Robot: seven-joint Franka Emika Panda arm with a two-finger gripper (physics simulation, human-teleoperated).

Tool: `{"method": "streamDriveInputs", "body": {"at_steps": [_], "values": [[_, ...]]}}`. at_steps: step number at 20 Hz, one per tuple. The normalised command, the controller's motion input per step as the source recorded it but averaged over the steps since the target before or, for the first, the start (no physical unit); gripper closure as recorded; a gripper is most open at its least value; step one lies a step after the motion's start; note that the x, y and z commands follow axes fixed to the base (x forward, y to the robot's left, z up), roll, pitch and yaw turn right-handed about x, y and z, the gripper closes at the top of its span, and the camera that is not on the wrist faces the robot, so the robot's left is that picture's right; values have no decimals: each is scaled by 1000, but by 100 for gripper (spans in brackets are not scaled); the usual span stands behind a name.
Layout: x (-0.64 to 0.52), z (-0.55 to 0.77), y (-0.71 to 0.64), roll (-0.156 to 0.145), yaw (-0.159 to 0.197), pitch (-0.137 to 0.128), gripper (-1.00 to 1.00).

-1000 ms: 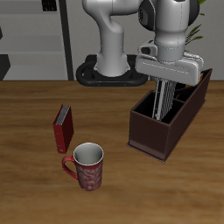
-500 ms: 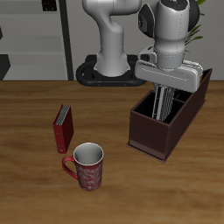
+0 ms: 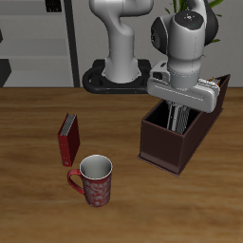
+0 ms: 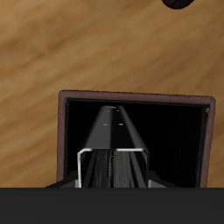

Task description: Place the orange book into the left desk caddy's left compartment and place the striped book into the left desk caddy's right compartment and place the red book into the left desk caddy's right compartment

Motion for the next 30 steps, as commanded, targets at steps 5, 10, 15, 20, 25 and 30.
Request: {"method": "streamDriveInputs", "body": {"at_steps": [5,10,15,20,25,30], "values": [[72,-52,178,-1,-37,46,100],[117,50,135,1,-15,17,100],[127,7,42,-6,-19,39,-100],[13,23,31,9,9,-7,-100],[-108,122,20,7,11,-32,-100],[-62,131,-56,-7,-4,-18,-100]]}}
